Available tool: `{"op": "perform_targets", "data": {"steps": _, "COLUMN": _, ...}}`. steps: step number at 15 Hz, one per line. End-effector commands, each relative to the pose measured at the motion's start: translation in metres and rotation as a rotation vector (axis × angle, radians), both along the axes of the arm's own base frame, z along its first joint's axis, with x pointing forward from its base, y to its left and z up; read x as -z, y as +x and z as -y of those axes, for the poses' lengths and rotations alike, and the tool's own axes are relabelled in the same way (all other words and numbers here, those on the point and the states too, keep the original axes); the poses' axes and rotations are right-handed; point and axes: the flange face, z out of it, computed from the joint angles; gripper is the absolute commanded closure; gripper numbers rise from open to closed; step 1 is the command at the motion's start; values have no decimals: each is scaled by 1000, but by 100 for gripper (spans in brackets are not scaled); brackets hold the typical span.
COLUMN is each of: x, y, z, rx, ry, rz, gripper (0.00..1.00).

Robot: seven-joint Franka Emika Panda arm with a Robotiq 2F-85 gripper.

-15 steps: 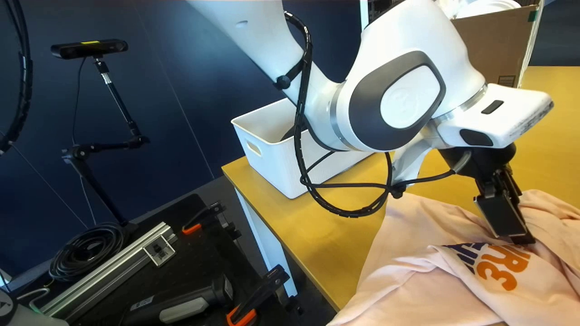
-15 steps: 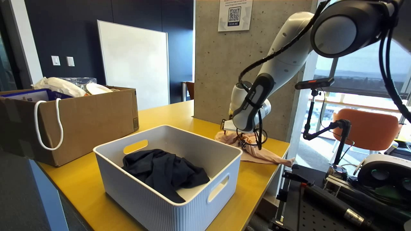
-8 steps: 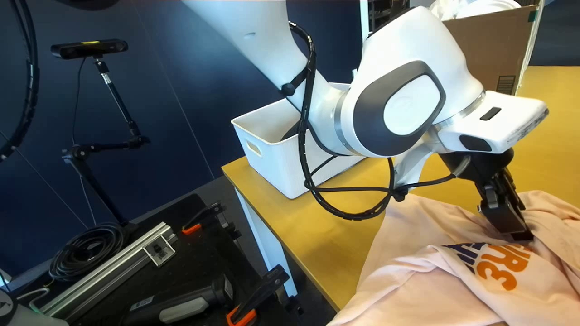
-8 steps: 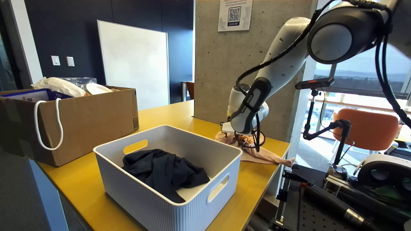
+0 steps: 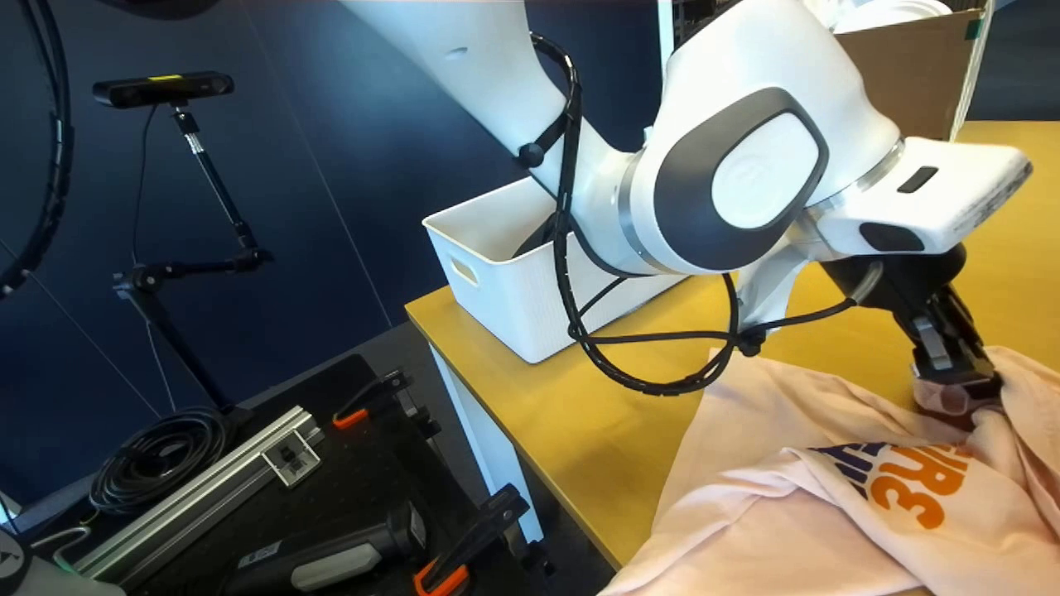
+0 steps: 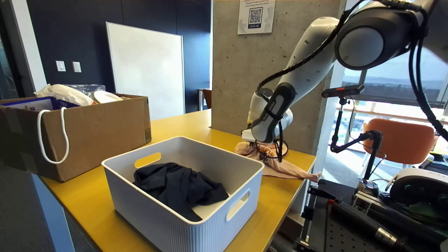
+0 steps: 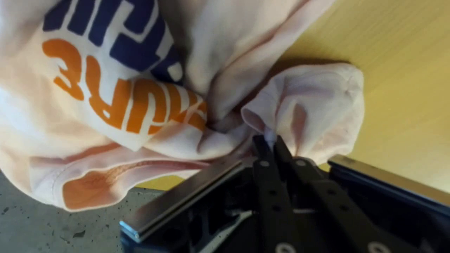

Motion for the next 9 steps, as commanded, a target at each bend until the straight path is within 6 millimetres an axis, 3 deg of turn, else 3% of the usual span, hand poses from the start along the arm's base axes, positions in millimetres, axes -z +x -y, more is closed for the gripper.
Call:
{"op": "perform_targets", "data": {"steps": 1, "x": -33, "y": 12, "z": 4, "rx": -11, "ry": -39, "rz": 48, "gripper": 99}}
{"op": "perform_targets", "data": {"steps": 5, "x": -60, "y": 35, "z": -12, "rx": -52, "ry": -77, "rz": 84, "gripper": 99}}
{"op": "perform_targets", "data": {"steps": 9, "x": -87, "y": 55, "z": -57, "rx": -130, "ry": -70, "rz": 128, "gripper": 99}}
